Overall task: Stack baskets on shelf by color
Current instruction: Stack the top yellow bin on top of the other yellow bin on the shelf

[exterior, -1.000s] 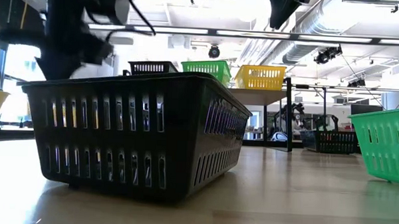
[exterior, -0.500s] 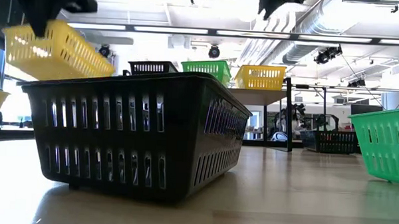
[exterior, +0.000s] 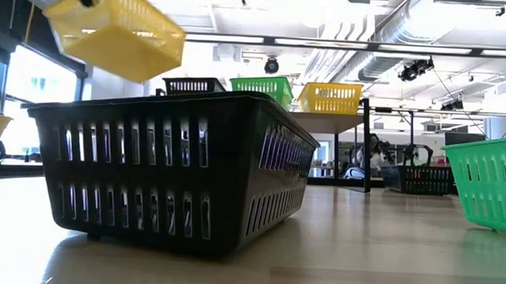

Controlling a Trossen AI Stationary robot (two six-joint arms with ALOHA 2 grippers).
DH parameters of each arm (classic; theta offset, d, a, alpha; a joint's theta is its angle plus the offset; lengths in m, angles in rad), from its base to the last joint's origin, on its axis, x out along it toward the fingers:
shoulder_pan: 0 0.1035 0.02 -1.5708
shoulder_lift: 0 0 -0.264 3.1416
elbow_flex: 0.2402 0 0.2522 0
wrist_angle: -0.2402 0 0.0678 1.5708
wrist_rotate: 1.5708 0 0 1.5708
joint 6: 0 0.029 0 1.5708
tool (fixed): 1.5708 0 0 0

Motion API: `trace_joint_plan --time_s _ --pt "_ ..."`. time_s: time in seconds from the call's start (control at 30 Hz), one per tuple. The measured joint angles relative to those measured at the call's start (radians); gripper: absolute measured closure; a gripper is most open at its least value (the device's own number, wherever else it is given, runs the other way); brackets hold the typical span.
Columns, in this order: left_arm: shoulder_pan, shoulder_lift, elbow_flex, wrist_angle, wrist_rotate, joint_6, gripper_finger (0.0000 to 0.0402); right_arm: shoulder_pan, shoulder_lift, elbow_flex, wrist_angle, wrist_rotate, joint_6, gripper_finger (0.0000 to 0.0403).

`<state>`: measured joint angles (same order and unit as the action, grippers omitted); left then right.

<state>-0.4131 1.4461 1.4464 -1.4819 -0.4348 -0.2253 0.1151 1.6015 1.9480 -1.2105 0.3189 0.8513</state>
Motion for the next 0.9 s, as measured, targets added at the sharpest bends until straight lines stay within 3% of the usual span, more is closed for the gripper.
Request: trace_joint_plan --time_s 0.13,0.37,0.63,0.9 --pt "-0.025 0.090 0.069 -0.048 -0.084 0.000 0.0401 0.066 0.018 0.000 0.020 0.085 0.079 0.0293" --pt "-0.049 0.226 0.132 -0.088 -0.193 0.000 0.0401 0.141 0.077 0.000 0.074 0.137 0.145 0.0293" --pt "-0.060 0.301 0.135 -0.089 -0.287 0.027 0.0401 0.159 0.182 0.000 0.213 0.124 0.145 0.0293" --pt "-0.058 0.315 0.135 -0.089 -0.353 0.062 0.0401 0.132 0.256 0.000 0.331 0.092 0.262 0.0293"
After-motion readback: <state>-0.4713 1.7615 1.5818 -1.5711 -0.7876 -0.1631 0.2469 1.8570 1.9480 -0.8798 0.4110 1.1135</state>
